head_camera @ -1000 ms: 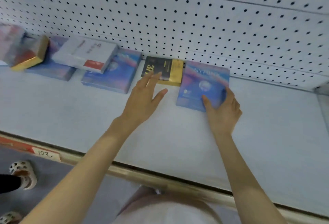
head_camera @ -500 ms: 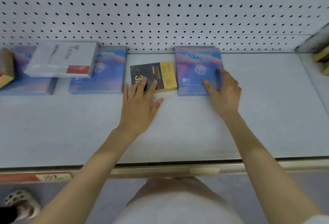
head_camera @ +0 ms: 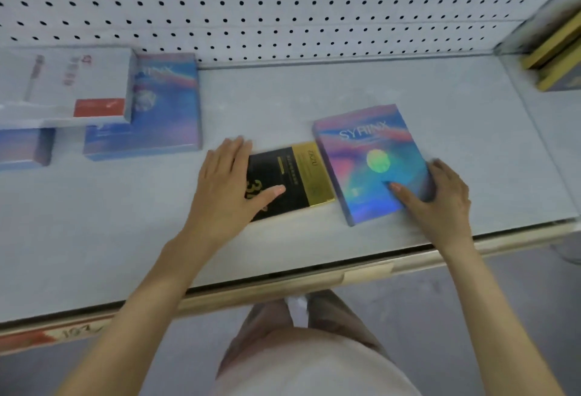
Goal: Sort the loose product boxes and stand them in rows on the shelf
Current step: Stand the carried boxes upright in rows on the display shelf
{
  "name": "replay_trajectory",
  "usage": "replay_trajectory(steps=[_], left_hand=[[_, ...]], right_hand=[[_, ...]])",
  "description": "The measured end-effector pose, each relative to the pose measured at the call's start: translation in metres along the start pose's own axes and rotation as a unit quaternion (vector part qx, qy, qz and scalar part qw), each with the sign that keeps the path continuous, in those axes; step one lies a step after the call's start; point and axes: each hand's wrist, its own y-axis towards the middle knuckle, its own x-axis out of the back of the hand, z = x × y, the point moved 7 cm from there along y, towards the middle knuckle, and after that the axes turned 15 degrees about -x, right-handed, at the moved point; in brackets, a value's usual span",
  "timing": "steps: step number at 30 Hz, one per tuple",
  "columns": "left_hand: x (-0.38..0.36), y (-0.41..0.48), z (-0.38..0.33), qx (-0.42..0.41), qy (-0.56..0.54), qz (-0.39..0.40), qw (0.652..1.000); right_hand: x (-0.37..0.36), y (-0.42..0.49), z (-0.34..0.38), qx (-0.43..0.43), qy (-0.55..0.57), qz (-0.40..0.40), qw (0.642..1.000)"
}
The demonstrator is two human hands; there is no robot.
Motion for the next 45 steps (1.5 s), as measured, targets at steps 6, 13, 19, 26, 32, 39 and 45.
replay_trajectory(steps=[6, 13, 19, 26, 32, 39, 45], left_hand=[[-0.004, 0.002, 0.001, -0.025, -0.045, -0.082, 0.995], [0.015, -0.008, -0.019, 0.000, -0.085, -0.176, 0.981], [0.018, -0.032, -0.041, 0.165, -0.283, -0.248, 0.912], [-0.067, -0.031, -0.147, 0.309, -0.595, -0.230, 0.705], [-0.158, -0.013, -0.284, 0.301, -0.641, -0.196, 0.678], [-0.227, 0.006, -0.420, 0.243, -0.621, -0.177, 0.724], [-0.239, 0.037, -0.458, 0.231, -0.584, -0.215, 0.748]], right_hand=[[0.000, -0.015, 0.008, -0.031, 0.186, 0.028, 0.982], [0.022, -0.032, 0.005, -0.090, 0.459, 0.077, 0.881], [0.038, -0.038, -0.053, -0.197, 0.618, 0.128, 0.750], [0.100, -0.037, -0.134, -0.196, 0.720, 0.207, 0.633], [0.175, -0.014, -0.250, -0.195, 0.762, 0.247, 0.566], [0.252, 0.034, -0.356, -0.175, 0.697, 0.254, 0.647], [0.287, 0.079, -0.396, -0.185, 0.706, 0.246, 0.638]])
